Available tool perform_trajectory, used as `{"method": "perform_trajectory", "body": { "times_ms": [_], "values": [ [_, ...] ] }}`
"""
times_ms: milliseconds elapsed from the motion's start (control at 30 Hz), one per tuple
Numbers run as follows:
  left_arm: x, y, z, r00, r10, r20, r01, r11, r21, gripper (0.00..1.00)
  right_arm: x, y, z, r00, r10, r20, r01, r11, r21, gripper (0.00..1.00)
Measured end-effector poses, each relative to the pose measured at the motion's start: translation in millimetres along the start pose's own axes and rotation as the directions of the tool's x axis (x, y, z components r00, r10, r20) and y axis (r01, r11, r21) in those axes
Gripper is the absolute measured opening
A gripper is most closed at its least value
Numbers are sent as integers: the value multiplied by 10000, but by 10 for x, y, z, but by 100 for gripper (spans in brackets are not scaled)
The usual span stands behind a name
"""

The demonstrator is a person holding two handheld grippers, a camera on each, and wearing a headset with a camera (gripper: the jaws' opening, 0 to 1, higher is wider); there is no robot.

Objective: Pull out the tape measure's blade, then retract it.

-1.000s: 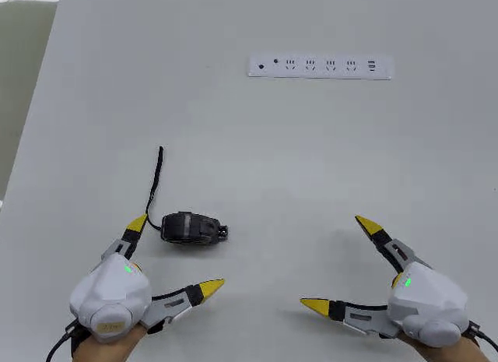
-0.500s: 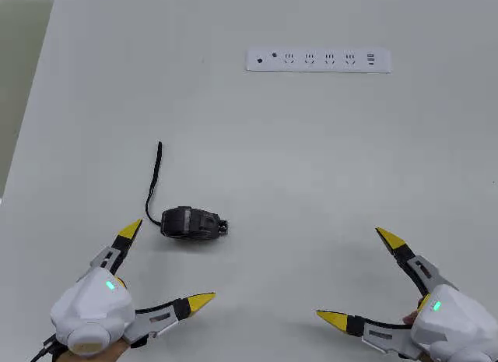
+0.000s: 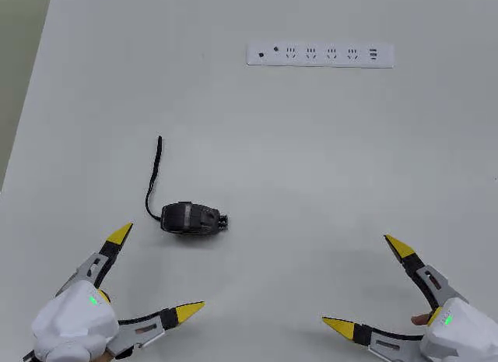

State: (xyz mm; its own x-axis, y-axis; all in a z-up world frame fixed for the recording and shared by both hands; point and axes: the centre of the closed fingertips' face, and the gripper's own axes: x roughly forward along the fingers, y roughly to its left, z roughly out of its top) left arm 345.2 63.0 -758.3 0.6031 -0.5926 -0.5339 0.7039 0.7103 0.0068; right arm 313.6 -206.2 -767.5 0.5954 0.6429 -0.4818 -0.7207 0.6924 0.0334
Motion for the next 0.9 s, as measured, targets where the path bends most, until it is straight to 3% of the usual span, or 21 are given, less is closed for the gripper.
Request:
{"method": "perform_trajectory", "body": {
  "times_ms": [900],
  "values": [
    [-35,20,19,9995,11,304,-5,9998,-189,100,-41,-12,14,9999,-17,144,15,9999,147,100]
  ]
}}
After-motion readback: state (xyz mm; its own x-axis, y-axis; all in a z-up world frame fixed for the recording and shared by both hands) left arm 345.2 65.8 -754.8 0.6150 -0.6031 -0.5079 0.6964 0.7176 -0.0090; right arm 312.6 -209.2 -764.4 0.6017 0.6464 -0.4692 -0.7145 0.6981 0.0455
